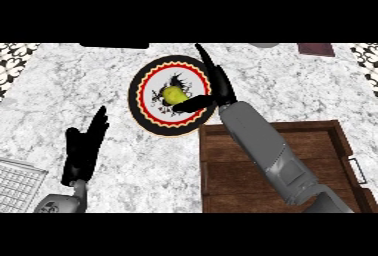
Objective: Pick the pear from the tray and place it in the plate
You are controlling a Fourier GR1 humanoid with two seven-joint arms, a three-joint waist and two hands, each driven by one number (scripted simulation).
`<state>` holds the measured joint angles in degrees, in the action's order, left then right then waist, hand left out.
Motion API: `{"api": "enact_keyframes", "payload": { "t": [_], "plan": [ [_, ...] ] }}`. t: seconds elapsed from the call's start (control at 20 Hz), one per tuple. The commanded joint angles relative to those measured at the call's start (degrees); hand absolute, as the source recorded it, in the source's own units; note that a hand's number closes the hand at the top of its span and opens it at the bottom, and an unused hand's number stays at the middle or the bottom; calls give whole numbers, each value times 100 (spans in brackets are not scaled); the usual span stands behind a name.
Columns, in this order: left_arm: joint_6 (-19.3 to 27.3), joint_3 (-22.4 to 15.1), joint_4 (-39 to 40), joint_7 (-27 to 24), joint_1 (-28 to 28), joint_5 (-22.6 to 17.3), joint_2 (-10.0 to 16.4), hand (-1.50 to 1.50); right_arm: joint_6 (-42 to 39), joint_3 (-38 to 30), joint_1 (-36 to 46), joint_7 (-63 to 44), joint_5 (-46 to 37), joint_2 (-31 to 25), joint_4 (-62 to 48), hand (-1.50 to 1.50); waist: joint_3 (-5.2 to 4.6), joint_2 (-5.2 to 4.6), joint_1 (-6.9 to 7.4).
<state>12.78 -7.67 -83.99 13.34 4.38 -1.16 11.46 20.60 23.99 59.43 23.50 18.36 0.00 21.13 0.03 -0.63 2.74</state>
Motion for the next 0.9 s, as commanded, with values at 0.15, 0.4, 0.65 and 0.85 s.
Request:
{"api": "enact_keyframes", "payload": {
  "t": [0.15, 0.4, 0.65, 0.85],
  "plan": [
    [-147, 52, 231, -286, 31, 26, -67, 0, 526, 470, -43, -229, 201, 0, -242, -150, -2, -33, 109],
    [109, -7, -237, 250, -43, 193, -190, 0, 481, 465, -147, -42, 118, 0, -412, -150, 1, 6, -34],
    [-59, 106, 182, 73, 192, 173, -179, 0, 613, 280, 36, 116, 78, 0, -891, -150, 1, -14, -32],
    [209, -7, -19, 68, -62, 405, -369, 0, 424, 166, 235, -27, -36, 0, -983, -150, 1, 12, -96]
  ]
}}
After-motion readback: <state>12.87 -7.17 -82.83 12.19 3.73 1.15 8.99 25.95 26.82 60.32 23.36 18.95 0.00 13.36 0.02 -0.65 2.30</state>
